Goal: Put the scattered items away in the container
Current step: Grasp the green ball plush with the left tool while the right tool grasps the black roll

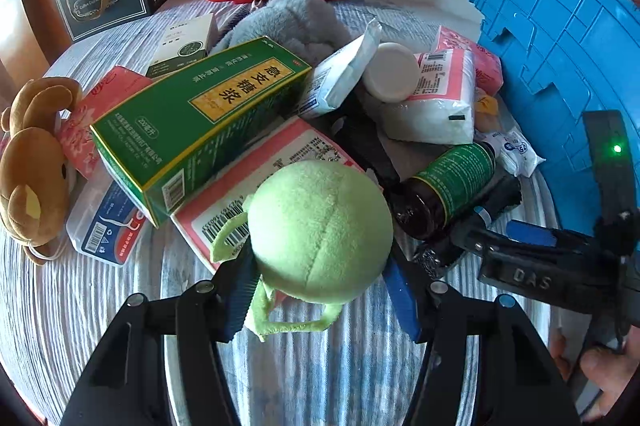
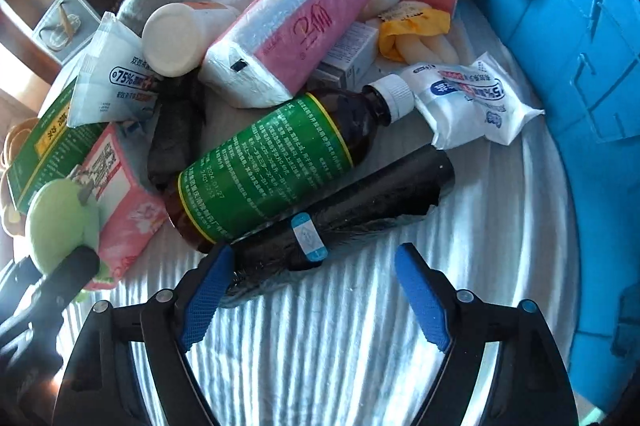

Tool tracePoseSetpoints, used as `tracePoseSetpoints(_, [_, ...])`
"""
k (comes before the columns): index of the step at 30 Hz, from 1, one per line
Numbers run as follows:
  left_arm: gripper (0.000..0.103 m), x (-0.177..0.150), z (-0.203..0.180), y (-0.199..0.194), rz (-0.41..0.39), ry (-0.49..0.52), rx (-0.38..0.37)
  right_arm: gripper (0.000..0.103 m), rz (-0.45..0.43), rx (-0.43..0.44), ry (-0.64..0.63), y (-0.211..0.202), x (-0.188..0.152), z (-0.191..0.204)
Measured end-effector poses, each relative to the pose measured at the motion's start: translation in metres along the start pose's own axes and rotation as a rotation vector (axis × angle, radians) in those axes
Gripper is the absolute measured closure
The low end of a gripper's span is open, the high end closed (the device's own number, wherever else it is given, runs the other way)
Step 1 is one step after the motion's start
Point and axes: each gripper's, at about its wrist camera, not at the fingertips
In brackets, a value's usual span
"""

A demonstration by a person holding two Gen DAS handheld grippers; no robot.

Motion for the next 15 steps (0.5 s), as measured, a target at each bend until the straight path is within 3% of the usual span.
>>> tracePoseSetpoints(4, [0.045,-0.007,-0.008,0.002,0.016,0.016,-0.022,0.017,0.013,-0.001,-0.058,0.003,0.001,0.005])
tracePoseSetpoints(9, [0.045,-0.017,-0.025,0.001,0.022,0.031,-0.067,0.018,0.060,-0.117,-0.192,-0.018,-0.019,-0.008])
tracePoseSetpoints(10, [0.045,-0.018,-0.030,0.002,0.025,0.037,-0.075,0.028,0.075,-0.158,-0.202,-0.020,-0.024,-0.015])
tracePoseSetpoints(12, [0.045,-0.021,-0.039,0.007,0.034,0.050,-0.085,0.039,0.095,-0.209,-0.188,-0.020,-0.031,-0.032])
tracePoseSetpoints(15, [0.045,-0.023,-0.050,0.023,0.041,0.079,-0.057,0.039,0.083,-0.133,-0.111,-0.026,-0.033,-0.049])
Point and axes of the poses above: each gripper's, at about its wrist camera, not at the fingertips, and y roughly the way its jaws point, z to its left, x to its top, and after that the axes turned 5 degrees about z, right-handed
